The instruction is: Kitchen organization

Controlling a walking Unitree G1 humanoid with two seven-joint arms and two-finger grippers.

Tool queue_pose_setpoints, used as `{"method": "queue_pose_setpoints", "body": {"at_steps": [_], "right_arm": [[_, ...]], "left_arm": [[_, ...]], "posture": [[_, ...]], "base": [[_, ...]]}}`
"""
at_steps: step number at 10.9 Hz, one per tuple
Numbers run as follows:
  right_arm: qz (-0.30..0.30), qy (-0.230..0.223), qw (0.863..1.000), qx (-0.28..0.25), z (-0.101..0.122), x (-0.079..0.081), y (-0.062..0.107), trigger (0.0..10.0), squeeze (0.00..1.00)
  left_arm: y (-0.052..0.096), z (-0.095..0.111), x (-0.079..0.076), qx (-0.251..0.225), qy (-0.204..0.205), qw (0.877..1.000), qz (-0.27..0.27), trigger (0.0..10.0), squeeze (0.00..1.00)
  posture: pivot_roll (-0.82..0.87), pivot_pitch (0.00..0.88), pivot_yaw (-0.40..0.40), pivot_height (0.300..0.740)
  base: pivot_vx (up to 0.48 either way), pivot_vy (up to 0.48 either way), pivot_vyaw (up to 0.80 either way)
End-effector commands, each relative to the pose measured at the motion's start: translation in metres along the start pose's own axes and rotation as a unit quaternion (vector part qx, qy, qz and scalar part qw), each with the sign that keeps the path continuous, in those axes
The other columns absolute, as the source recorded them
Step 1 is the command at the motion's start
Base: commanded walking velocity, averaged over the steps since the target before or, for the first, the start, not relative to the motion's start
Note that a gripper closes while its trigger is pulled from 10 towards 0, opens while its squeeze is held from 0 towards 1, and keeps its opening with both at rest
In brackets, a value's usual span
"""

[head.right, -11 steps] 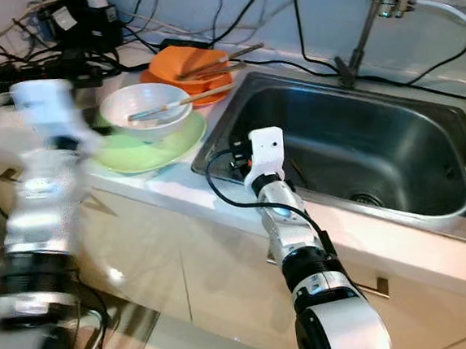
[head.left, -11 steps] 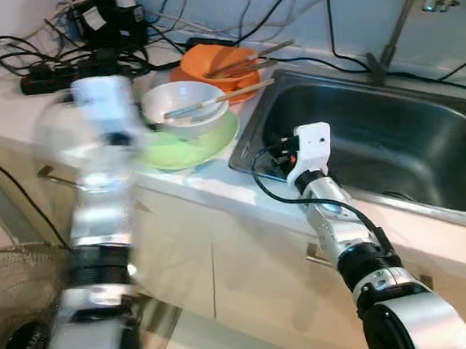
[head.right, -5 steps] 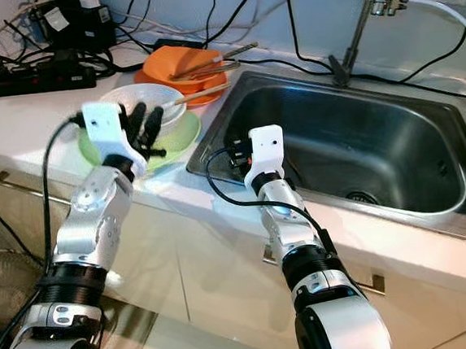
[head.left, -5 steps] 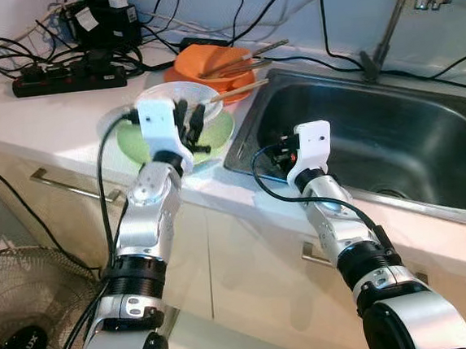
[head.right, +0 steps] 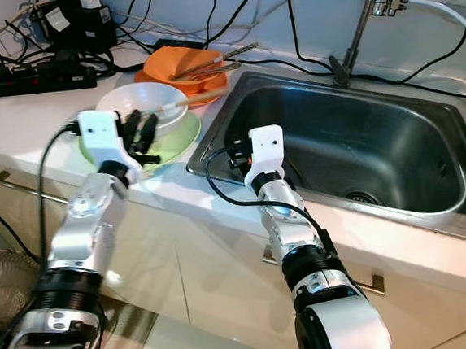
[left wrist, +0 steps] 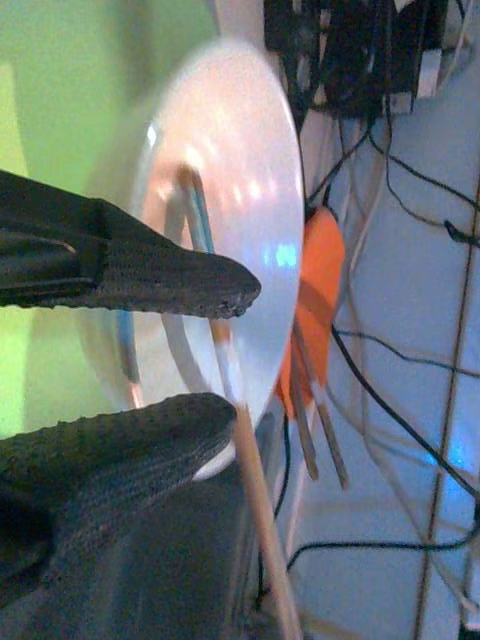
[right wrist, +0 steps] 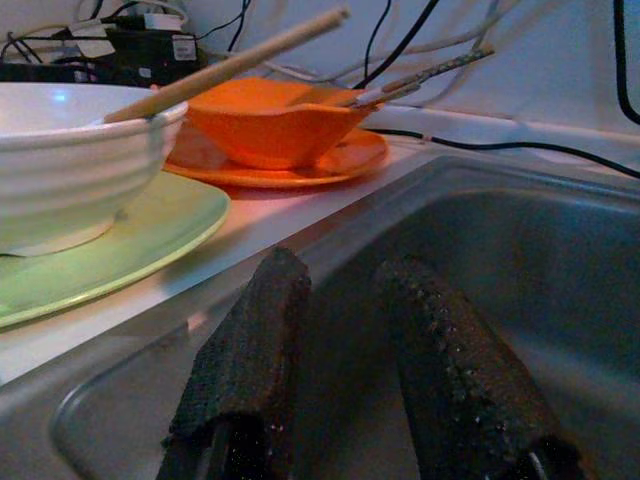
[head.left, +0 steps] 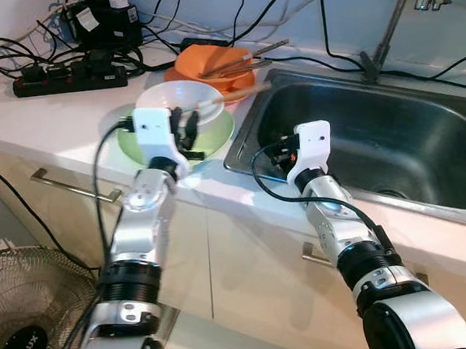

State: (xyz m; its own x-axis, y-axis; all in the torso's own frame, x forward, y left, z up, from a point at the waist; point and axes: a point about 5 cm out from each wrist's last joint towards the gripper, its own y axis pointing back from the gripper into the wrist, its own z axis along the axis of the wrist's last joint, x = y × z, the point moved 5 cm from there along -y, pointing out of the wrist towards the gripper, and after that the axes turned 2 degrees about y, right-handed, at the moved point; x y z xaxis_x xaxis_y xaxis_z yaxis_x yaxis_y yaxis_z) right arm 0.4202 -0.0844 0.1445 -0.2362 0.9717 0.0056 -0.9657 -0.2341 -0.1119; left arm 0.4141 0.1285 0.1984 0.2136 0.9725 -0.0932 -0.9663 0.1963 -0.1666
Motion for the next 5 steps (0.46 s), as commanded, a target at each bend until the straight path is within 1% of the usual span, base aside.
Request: {"method": "queue_pose_setpoints", "body": {"at_steps": [1, 3, 4, 5], "right_arm": [[-0.008, -0.001, 1.000, -0.003, 0.004, -0.006, -0.001, 10.0, 0.00], [-0.007, -0.001, 1.000, -0.004, 0.004, -0.006, -0.001, 10.0, 0.00], [-0.007, 0.000, 1.000, -0.005, 0.005, -0.006, -0.002, 10.0, 0.00], [-0.007, 0.001, 1.000, -0.006, 0.006, -0.006, -0.003, 10.0, 0.00]], "left_arm": [[0.003, -0.005, 0.005, 0.011, -0.001, 1.000, 0.012, 10.0, 0.00], [0.006, -0.003, 0.018, 0.011, -0.009, 0.999, 0.030, 10.0, 0.00], [0.007, 0.003, 0.025, 0.003, -0.016, 0.999, 0.040, 10.0, 0.00], [0.007, 0.015, 0.034, -0.012, -0.030, 0.998, 0.052, 10.0, 0.00]], "posture": [[0.23, 0.016, -0.077, 0.740], [0.23, 0.017, -0.080, 0.740], [0.23, 0.017, -0.081, 0.740], [0.23, 0.017, -0.081, 0.740]], "base": [[0.000, 0.000, 0.00], [0.000, 0.000, 0.00], [0.000, 0.000, 0.00], [0.000, 0.000, 0.00]]}}
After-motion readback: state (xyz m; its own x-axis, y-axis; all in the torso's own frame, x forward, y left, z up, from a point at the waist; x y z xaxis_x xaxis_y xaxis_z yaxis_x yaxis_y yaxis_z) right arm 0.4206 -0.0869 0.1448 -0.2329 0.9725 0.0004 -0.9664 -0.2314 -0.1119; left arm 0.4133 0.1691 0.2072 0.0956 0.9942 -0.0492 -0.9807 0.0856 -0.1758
